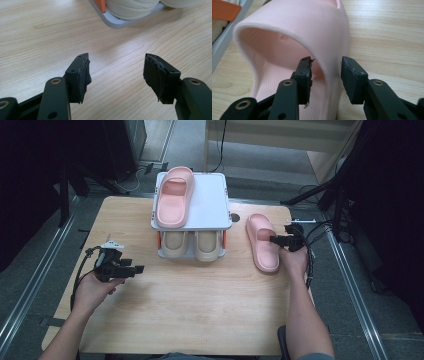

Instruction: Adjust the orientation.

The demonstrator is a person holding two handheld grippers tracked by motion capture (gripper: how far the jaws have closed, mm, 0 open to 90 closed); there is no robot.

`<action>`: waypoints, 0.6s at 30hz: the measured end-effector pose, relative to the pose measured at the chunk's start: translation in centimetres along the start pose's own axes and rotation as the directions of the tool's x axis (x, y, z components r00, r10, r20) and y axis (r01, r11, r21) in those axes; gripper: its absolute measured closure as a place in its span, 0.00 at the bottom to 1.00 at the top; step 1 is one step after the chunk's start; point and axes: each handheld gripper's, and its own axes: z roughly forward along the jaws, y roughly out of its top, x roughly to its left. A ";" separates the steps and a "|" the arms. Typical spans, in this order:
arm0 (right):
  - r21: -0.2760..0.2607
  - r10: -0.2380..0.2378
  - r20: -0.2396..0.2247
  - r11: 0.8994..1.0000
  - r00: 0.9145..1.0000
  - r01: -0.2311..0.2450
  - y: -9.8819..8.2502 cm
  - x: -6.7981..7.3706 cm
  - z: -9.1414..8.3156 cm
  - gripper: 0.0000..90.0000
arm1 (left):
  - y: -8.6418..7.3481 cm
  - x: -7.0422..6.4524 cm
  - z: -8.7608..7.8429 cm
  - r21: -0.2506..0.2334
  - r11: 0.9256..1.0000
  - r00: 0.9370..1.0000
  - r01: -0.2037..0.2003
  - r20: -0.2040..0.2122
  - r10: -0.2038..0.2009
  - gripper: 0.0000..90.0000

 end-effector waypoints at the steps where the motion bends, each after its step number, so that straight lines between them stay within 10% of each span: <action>1: 0.002 0.007 0.000 1.000 1.000 -0.007 0.0 -0.1 0.2 0.70 | -0.1 0.1 -0.1 0.005 1.000 1.000 0.002 0.000 -0.002 0.42; 18: -0.028 0.053 0.029 0.998 0.998 -0.052 0.8 0.4 0.2 0.93 | -0.6 0.4 -0.3 0.005 1.000 1.000 0.015 -0.001 -0.015 0.42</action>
